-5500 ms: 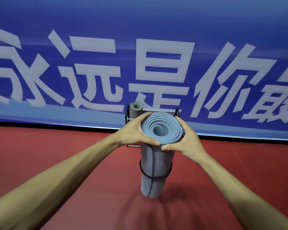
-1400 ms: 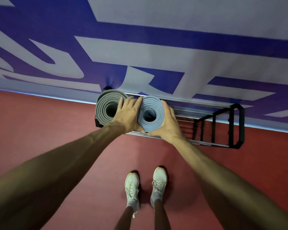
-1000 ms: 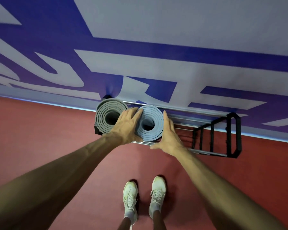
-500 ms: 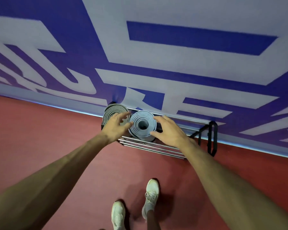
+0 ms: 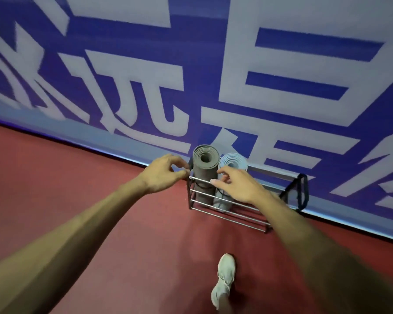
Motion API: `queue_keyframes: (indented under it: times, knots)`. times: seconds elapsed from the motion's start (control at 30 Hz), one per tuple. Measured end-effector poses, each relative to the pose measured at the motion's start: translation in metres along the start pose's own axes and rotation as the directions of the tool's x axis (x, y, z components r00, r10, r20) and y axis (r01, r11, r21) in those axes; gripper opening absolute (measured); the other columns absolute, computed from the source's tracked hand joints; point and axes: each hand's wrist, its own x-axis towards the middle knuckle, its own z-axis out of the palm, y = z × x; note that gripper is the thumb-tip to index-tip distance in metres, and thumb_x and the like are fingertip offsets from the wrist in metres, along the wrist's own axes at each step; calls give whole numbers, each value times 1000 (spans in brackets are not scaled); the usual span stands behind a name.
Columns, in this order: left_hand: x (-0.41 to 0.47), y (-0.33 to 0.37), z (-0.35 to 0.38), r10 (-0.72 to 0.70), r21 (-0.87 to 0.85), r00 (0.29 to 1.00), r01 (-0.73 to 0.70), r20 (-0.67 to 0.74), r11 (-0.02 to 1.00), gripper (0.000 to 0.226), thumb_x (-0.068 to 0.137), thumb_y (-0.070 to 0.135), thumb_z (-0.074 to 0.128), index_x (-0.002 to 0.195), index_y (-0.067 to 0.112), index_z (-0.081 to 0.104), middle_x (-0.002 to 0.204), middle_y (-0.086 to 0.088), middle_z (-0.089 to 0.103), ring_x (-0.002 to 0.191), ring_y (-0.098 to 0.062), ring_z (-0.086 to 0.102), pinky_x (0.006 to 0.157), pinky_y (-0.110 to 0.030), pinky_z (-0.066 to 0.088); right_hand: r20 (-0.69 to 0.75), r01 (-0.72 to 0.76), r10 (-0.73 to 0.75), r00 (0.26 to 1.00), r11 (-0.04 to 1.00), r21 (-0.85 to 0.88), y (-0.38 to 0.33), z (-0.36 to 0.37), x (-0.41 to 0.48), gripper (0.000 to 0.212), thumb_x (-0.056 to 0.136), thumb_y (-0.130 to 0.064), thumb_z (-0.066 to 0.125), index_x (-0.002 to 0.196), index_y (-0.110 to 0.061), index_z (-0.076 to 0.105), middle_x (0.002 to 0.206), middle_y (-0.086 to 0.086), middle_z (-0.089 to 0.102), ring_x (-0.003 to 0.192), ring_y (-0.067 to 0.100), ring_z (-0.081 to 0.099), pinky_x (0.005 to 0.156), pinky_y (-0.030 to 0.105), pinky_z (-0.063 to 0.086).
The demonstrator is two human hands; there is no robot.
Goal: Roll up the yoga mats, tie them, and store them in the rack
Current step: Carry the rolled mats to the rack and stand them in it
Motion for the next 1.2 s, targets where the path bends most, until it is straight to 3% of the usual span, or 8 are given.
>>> queue_keyframes:
  times: [0.17,0.33,0.5,0.7,0.93,1.2]
  knots:
    - [-115,-42,-44,-44,57,997,40,61,998,18,89,39,61,100,25,66,100,8,65,86,-8,59,70,-19,41,81,37,-31,996,996,-79,-92,31,-74,51,95,-53,48,131,-17,51,94,-7,62,90,12,56,84,29,44]
    - [-219,-77,-63,-124,54,992,122,37,991,18,88,38,62,100,27,68,98,7,68,86,-10,60,74,-20,41,118,55,-44,992,995,-88,-153,65,-142,48,95,-50,50,129,-17,54,96,-4,63,88,14,60,84,30,47]
    - [-314,-107,-37,-195,-25,981,195,12,980,17,89,36,62,100,25,69,93,7,66,88,-12,59,76,-19,39,175,101,-85,981,991,-88,-199,127,-207,51,95,-53,48,132,-18,54,116,-2,62,108,13,56,87,21,37]
    - [-448,-136,10,-245,199,961,217,127,956,37,88,44,60,119,23,62,112,-1,63,100,-17,60,84,-24,42,307,113,-63,949,983,-146,-209,210,-309,60,92,-58,49,136,-18,48,124,2,60,114,16,55,99,29,41]
    - [-615,-152,48,-336,190,932,308,140,932,38,90,44,59,121,21,61,115,-1,64,95,-14,60,86,-26,45,373,85,-84,924,996,13,-220,334,-431,53,93,-50,54,134,-16,50,123,3,60,112,17,55,94,26,39]
    - [-754,-183,50,-465,271,867,410,182,871,42,90,46,56,125,22,58,120,-4,62,101,-21,60,87,-29,46,447,160,-143,883,987,0,-287,403,-494,53,92,-52,54,133,-18,50,127,2,59,116,19,55,97,32,41]
